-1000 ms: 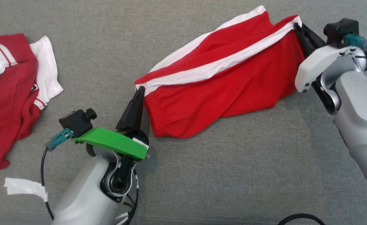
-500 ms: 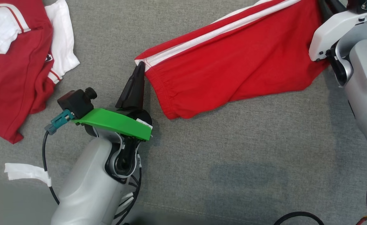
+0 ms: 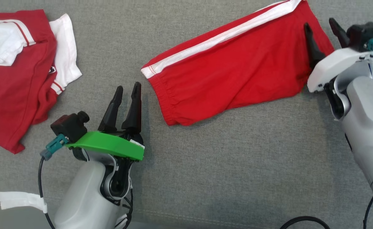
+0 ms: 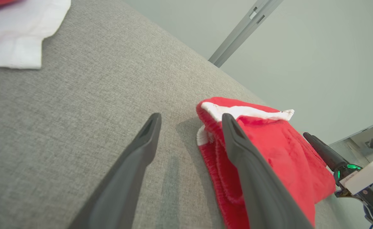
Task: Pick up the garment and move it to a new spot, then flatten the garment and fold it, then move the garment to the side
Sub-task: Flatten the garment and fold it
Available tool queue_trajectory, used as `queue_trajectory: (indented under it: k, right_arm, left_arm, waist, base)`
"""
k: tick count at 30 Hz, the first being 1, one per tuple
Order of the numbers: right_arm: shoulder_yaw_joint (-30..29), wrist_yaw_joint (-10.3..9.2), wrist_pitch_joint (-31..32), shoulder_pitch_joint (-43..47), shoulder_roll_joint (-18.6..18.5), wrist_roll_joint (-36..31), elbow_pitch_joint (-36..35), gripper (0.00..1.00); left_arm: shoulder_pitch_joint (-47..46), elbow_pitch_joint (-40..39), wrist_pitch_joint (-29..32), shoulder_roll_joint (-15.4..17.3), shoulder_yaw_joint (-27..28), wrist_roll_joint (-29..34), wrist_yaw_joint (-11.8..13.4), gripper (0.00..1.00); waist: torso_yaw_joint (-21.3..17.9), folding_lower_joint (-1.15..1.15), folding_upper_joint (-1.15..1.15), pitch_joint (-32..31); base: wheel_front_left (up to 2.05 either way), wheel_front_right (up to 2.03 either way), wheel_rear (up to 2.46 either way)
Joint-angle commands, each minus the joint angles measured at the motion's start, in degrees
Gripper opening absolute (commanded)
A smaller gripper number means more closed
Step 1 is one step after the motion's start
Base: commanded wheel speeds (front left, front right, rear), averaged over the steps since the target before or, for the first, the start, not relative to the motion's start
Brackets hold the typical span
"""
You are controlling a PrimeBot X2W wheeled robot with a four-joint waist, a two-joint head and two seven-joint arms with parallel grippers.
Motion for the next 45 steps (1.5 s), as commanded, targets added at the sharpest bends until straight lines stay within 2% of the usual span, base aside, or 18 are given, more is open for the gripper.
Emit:
queue_trajectory:
  k: [1,6,12,13,14,15,22,33,45]
  right_arm:
    - [-1.0,-0.10,-0.2,3.1,-0.3,1.4,-0.9,1.00]
    - [0.0,-0.10,-0.2,7.0,0.6,3.3,1.2,1.00]
    - [0.0,-0.10,0.0,6.7,1.5,4.4,5.5,1.00]
    - [0.1,-0.09,0.0,6.8,1.9,4.8,6.4,0.92]
    - [0.2,-0.09,0.1,6.8,2.2,5.1,7.1,0.43]
    - [0.1,-0.07,0.2,7.0,2.5,5.4,7.5,0.00]
    - [-2.6,-0.08,0.1,11.6,3.2,7.8,4.3,0.00]
    - [-8.3,-0.09,-0.1,27.2,6.7,8.4,-6.1,0.00]
    - [-11.2,-0.09,-0.1,36.2,7.9,8.7,-11.3,0.00]
  left_arm:
    - [1.6,-0.5,0.0,0.1,0.6,0.8,0.1,1.00]
    - [3.7,-0.5,0.0,0.4,0.8,1.8,0.1,1.00]
    - [3.5,-0.5,0.0,0.4,0.3,2.8,0.1,1.00]
    - [3.5,-0.5,0.0,0.5,0.3,2.9,0.1,1.00]
    - [3.5,-0.5,0.0,0.7,0.2,3.3,0.1,1.00]
    - [3.7,-0.4,0.0,0.7,0.1,3.3,0.1,1.00]
    - [6.5,0.9,0.0,1.6,1.4,5.0,0.1,1.00]
    - [14.5,3.1,0.0,2.3,6.3,10.4,0.1,1.00]
    - [20.2,2.8,0.0,1.3,10.6,15.2,0.1,1.00]
  waist:
    - [-1.4,0.00,0.00,-2.1]
    - [-1.1,0.00,0.00,-2.4]
    - [0.1,0.00,0.00,-2.2]
    - [0.3,0.00,0.00,-2.2]
    - [0.5,0.00,0.00,-2.3]
    - [0.6,0.00,0.00,-2.6]
    - [-1.0,0.00,0.00,-7.0]
    - [-8.2,0.00,0.00,-16.9]
    - [-12.7,0.00,0.00,-20.5]
  base:
    - [0.00,0.00,0.00]
    - [0.00,0.00,0.00]
    - [0.00,0.00,0.00]
    - [0.00,0.00,0.00]
    - [0.00,0.00,0.00]
    - [0.00,0.00,0.00]
    - [0.00,0.00,0.00]
    - [0.00,0.00,0.00]
    - [0.00,0.00,0.00]
